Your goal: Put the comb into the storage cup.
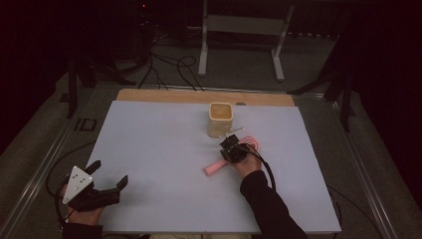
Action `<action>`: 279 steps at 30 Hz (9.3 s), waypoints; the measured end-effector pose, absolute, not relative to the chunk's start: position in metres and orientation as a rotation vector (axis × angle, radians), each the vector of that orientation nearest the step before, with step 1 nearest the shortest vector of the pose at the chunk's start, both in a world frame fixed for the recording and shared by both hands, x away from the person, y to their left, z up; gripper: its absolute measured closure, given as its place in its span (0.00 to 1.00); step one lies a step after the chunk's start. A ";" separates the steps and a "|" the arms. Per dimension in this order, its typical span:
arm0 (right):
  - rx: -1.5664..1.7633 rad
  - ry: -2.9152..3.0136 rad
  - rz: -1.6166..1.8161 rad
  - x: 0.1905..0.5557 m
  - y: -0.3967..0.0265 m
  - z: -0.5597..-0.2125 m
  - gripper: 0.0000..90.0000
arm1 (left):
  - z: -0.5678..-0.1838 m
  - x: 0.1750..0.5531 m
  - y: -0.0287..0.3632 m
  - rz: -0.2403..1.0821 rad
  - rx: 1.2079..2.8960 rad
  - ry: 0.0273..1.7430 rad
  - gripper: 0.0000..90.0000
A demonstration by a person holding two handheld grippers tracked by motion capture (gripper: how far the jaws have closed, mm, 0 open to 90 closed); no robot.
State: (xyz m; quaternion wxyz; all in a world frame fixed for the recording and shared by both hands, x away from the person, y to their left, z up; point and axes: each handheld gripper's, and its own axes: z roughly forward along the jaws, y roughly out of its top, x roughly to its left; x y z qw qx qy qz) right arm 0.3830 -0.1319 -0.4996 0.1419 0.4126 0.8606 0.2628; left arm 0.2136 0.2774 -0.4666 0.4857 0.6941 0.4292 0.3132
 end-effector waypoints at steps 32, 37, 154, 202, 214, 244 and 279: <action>1.121 2.559 0.760 0.329 -0.193 -0.487 1.00 | -0.468 0.214 0.274 0.758 1.696 1.046 0.01; 1.131 2.554 0.792 0.328 -0.200 -0.486 1.00 | -0.469 0.215 0.273 0.754 1.702 1.046 0.01; 1.091 2.120 1.312 0.287 -0.257 -0.411 0.10 | -0.478 0.218 0.270 0.727 1.658 1.043 0.00; 0.915 2.437 0.931 0.348 -0.215 -0.398 0.10 | -0.481 0.219 0.268 0.717 1.673 1.044 0.00; 0.879 2.557 0.794 0.361 -0.209 -0.411 0.10 | -0.481 0.219 0.267 0.714 1.675 1.044 0.00; 0.819 2.723 0.613 0.378 -0.198 -0.443 0.12 | -0.482 0.220 0.266 0.708 1.684 1.038 0.00; 0.684 2.930 0.387 0.382 -0.183 -0.477 0.34 | -0.483 0.221 0.264 0.693 1.703 1.033 0.00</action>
